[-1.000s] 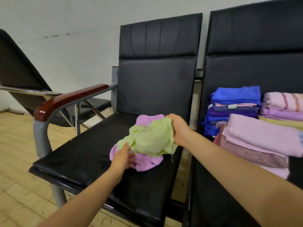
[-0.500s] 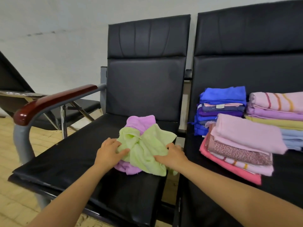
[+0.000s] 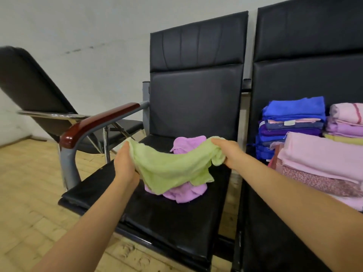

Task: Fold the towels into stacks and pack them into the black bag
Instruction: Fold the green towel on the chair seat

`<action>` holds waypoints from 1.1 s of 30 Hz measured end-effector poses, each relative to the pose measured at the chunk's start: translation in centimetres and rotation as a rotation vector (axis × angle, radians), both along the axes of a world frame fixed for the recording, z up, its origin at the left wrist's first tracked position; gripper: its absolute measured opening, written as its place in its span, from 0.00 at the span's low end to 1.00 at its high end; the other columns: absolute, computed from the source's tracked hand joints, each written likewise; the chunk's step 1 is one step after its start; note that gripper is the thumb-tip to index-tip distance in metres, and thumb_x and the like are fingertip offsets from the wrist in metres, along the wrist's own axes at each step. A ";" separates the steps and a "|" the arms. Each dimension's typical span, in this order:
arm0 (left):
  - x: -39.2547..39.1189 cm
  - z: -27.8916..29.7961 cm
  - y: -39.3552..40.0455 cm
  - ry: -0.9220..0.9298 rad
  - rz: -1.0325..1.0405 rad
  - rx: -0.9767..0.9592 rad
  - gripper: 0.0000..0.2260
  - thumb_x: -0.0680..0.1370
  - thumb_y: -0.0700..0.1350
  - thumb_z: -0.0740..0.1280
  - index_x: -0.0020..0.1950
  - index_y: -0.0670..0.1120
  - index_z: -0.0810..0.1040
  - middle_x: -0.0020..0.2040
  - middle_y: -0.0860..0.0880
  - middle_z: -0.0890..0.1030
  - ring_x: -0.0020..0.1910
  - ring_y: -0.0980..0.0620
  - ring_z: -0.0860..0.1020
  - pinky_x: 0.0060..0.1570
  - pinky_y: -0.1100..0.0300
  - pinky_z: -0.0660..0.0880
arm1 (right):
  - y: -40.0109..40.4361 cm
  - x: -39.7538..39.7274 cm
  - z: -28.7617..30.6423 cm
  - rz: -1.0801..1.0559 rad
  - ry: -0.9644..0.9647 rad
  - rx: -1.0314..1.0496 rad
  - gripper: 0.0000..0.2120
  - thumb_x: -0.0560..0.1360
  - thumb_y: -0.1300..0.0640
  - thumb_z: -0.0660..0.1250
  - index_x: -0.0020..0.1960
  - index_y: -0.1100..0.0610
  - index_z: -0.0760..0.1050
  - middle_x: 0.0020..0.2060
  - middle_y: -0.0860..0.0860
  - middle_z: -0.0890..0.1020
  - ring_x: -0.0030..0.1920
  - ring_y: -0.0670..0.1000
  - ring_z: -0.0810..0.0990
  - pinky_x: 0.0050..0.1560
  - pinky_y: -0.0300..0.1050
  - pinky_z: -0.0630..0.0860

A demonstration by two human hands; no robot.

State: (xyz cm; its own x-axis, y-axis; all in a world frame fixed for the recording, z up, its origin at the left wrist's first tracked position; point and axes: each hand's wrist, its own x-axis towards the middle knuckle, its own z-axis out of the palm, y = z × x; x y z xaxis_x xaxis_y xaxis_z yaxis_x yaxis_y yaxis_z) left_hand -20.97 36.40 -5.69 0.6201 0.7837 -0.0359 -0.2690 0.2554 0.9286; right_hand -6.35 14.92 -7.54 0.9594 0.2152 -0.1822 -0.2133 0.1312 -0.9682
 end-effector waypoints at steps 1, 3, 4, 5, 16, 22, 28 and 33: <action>-0.9 0.1 -0.2 -0.022 -0.012 -0.053 0.06 0.79 0.47 0.62 0.45 0.48 0.76 0.43 0.48 0.80 0.45 0.49 0.79 0.49 0.52 0.76 | 0.4 0.4 0.1 0.010 0.039 0.121 0.15 0.72 0.56 0.73 0.55 0.62 0.78 0.50 0.57 0.83 0.47 0.55 0.83 0.54 0.53 0.78; -2.6 -1.0 -0.3 -0.006 -0.037 -0.101 0.06 0.79 0.47 0.62 0.45 0.47 0.76 0.44 0.47 0.80 0.44 0.48 0.79 0.48 0.52 0.76 | 1.1 0.8 -0.2 0.046 0.081 0.232 0.20 0.70 0.55 0.73 0.60 0.61 0.78 0.54 0.58 0.83 0.52 0.57 0.83 0.57 0.56 0.78; -3.3 -2.1 -0.3 0.051 -0.050 -0.099 0.06 0.79 0.46 0.63 0.46 0.46 0.77 0.46 0.45 0.81 0.45 0.47 0.79 0.50 0.52 0.76 | 1.4 0.6 -0.5 0.036 0.086 0.239 0.20 0.71 0.56 0.72 0.61 0.62 0.77 0.55 0.58 0.83 0.53 0.58 0.83 0.57 0.55 0.78; -4.0 -3.4 -0.1 0.163 -0.059 -0.044 0.06 0.79 0.44 0.62 0.46 0.45 0.77 0.48 0.43 0.81 0.47 0.45 0.79 0.53 0.50 0.75 | 1.6 0.3 -1.0 0.022 0.086 0.214 0.18 0.72 0.58 0.71 0.61 0.62 0.76 0.55 0.59 0.82 0.54 0.58 0.82 0.57 0.55 0.78; -5.5 -6.8 3.0 0.687 0.237 1.036 0.19 0.78 0.47 0.60 0.28 0.43 0.65 0.30 0.45 0.65 0.28 0.50 0.64 0.30 0.55 0.60 | -1.3 -1.7 -4.9 0.214 -0.158 -0.665 0.22 0.75 0.54 0.69 0.66 0.62 0.71 0.60 0.57 0.77 0.55 0.54 0.77 0.51 0.44 0.73; 0.2 -7.0 1.6 0.604 0.010 1.170 0.05 0.78 0.46 0.62 0.47 0.49 0.77 0.49 0.49 0.76 0.48 0.52 0.74 0.46 0.57 0.71 | -3.4 -2.0 -5.8 0.223 -0.074 -0.584 0.22 0.74 0.52 0.71 0.63 0.63 0.74 0.52 0.54 0.80 0.51 0.53 0.79 0.48 0.43 0.74; 3.9 -9.0 1.4 1.123 -0.413 1.144 0.34 0.75 0.65 0.61 0.75 0.46 0.63 0.70 0.45 0.71 0.67 0.43 0.71 0.65 0.51 0.67 | -2.8 -2.1 -5.7 0.221 -0.122 -0.616 0.21 0.77 0.51 0.66 0.65 0.61 0.72 0.58 0.56 0.79 0.55 0.53 0.78 0.50 0.43 0.74; 3.7 -7.7 2.0 0.728 -0.411 0.772 0.20 0.75 0.56 0.68 0.60 0.43 0.79 0.52 0.45 0.81 0.52 0.45 0.79 0.57 0.52 0.74 | -0.9 -0.1 -3.8 0.016 0.017 -0.281 0.16 0.76 0.54 0.65 0.60 0.62 0.75 0.49 0.57 0.81 0.43 0.54 0.80 0.35 0.41 0.75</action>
